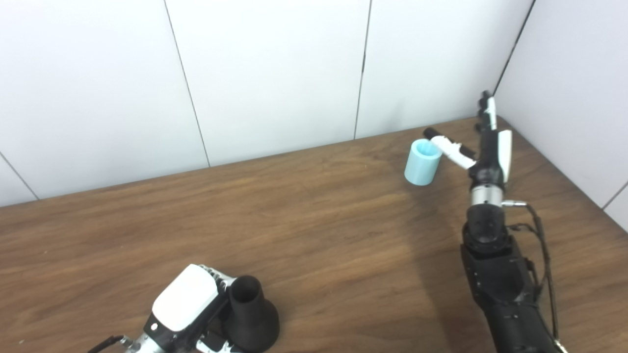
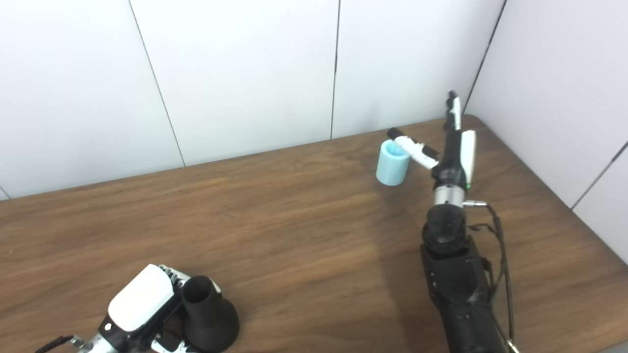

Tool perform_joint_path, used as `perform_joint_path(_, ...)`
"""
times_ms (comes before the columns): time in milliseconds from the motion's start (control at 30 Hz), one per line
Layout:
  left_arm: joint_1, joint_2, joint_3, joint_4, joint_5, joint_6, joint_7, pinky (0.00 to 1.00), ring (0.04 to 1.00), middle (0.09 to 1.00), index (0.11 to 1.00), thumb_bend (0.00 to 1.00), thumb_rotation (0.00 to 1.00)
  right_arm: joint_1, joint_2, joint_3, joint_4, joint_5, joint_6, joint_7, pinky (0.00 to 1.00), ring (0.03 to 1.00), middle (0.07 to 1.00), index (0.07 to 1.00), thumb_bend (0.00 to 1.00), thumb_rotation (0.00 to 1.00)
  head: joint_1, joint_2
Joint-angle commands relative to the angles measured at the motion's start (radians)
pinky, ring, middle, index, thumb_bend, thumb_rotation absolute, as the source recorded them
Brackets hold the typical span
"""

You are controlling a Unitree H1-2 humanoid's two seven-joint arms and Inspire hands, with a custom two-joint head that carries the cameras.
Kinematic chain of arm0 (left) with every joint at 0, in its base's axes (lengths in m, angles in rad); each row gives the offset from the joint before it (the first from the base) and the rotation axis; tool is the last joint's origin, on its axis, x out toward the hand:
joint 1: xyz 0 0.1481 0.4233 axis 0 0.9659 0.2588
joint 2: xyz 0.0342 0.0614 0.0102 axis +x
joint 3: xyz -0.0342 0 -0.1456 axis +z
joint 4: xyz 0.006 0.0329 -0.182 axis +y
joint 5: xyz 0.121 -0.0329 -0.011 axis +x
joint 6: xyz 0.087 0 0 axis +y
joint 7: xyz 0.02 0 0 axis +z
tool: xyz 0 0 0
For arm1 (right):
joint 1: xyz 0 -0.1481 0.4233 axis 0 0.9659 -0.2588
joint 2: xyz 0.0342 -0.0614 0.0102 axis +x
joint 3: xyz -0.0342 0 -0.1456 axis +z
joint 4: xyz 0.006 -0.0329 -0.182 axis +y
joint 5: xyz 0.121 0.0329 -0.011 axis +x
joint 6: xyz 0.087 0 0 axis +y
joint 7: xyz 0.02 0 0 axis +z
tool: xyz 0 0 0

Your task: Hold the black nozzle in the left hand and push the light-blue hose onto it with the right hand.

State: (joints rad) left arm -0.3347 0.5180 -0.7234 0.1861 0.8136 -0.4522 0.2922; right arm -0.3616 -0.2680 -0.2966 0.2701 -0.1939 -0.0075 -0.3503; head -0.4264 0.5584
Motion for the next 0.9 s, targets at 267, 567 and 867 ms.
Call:
perform_joint_path(267, 0.065, 0.022, -0.027, 0.074, -0.002, -0.017, -0.013, 0.09, 0.147, 0.222, 0.484, 0.52, 0.04, -0.035, -0.016, 0.029, 0.043, 0.086, -0.009, 0.079, 0.90, 0.948, 0.963, 0.951, 1.00, 0.37, 0.002, -0.001)
perform_joint_path(567, 0.070, 0.023, -0.020, 0.065, -0.008, -0.017, -0.031, 0.10, 0.155, 0.231, 0.484, 0.52, 0.04, 0.000, -0.001, 0.058, 0.023, 0.101, 0.003, 0.108, 0.87, 0.927, 0.940, 0.936, 1.00, 0.34, 0.008, 0.004)
perform_joint_path(867, 0.080, 0.031, -0.016, 0.043, -0.008, -0.017, -0.029, 0.10, 0.155, 0.230, 0.484, 0.52, 0.04, 0.007, 0.018, 0.045, 0.037, 0.130, 0.004, 0.099, 0.85, 0.902, 0.906, 0.900, 0.98, 0.24, 0.008, 0.011)
